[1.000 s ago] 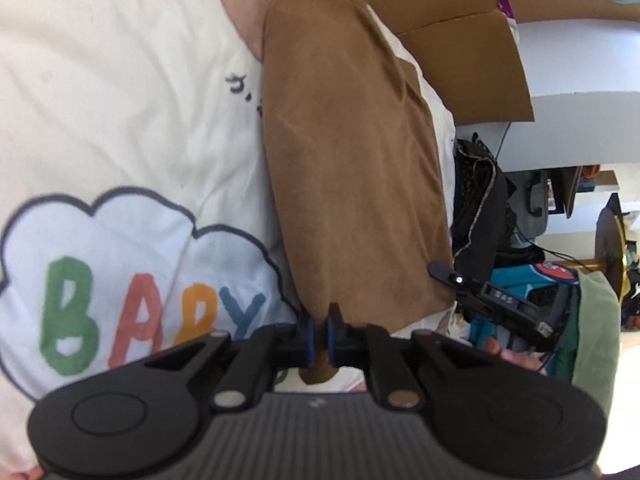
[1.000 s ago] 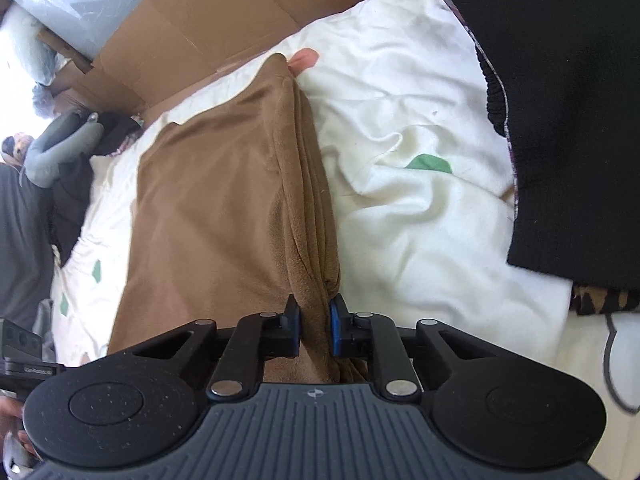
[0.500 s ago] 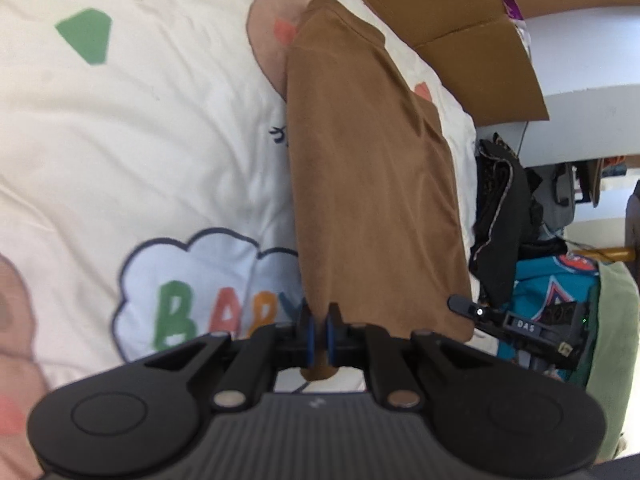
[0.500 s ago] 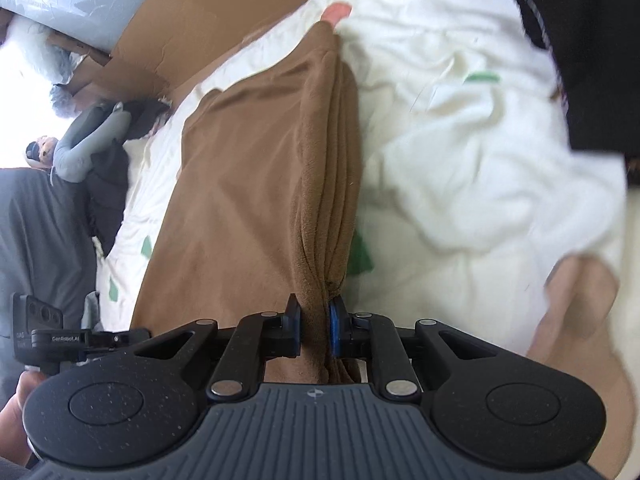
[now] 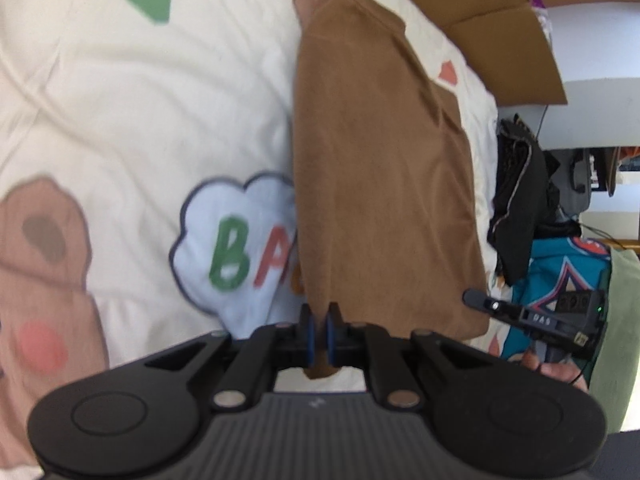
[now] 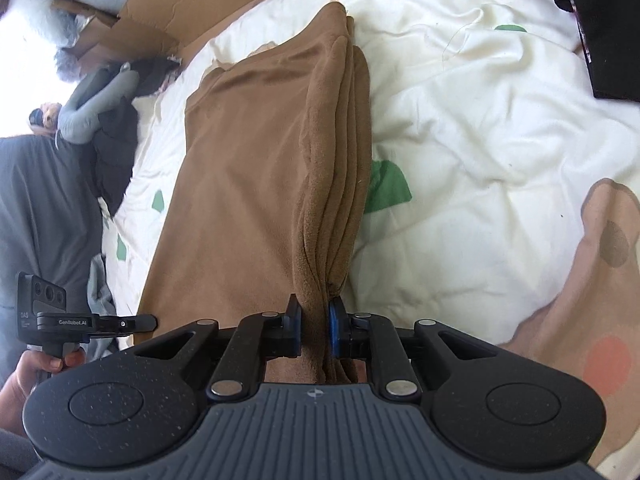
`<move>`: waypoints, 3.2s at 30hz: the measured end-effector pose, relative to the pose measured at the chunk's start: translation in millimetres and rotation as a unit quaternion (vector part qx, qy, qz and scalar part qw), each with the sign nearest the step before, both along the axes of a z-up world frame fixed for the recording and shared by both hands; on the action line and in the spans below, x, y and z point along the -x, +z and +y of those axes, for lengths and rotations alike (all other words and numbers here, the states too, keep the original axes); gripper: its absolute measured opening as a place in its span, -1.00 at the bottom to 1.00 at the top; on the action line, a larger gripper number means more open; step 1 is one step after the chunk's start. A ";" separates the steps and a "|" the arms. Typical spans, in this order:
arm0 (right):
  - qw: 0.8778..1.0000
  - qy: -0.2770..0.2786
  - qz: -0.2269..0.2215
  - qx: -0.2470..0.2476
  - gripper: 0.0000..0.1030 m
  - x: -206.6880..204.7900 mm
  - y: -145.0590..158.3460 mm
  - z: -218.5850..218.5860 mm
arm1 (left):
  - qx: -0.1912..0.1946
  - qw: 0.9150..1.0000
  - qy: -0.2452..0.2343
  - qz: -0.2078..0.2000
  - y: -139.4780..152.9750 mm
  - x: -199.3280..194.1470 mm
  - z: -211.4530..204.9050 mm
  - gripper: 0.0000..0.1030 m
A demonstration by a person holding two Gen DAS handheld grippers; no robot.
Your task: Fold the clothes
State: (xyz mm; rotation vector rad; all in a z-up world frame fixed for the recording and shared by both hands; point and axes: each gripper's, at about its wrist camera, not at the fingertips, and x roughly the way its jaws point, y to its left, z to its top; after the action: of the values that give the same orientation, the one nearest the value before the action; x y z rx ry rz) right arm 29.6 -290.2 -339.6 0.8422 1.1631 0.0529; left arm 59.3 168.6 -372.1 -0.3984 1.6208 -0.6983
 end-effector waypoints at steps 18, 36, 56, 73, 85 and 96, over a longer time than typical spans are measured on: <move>0.997 0.032 0.039 0.059 -0.30 5.4 4.7 -12.4 | -0.031 0.998 -0.030 0.044 -20.6 5.6 -7.8 -0.72; 0.994 0.036 -0.029 0.098 -0.06 -49.1 10.7 -13.2 | -0.056 0.998 -0.004 -0.007 -16.9 -33.2 -35.6 -0.42; 0.991 0.006 -0.012 0.133 -0.06 -68.4 -16.9 -30.3 | -0.065 0.997 -0.004 -0.031 -27.8 -47.7 -53.3 -0.39; 0.990 -0.025 -0.062 0.122 -0.06 -110.2 -19.8 -51.8 | -0.037 0.994 0.014 -0.105 -13.9 -91.4 -60.4 -0.09; 0.996 -0.026 -0.058 0.067 -0.06 -130.0 -50.9 -60.3 | -0.029 0.991 0.033 -0.130 -23.9 -125.1 -76.1 -0.10; 0.997 -0.034 -0.072 0.008 -0.07 -147.9 -62.8 -75.6 | -0.022 0.986 0.064 -0.151 -27.0 -168.2 -88.8 -0.18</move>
State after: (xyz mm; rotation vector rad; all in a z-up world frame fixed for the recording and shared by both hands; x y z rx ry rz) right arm 177.5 -365.8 -402.4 0.8485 0.9989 0.0475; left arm 227.5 79.9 -399.2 -0.3432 1.3099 -0.5919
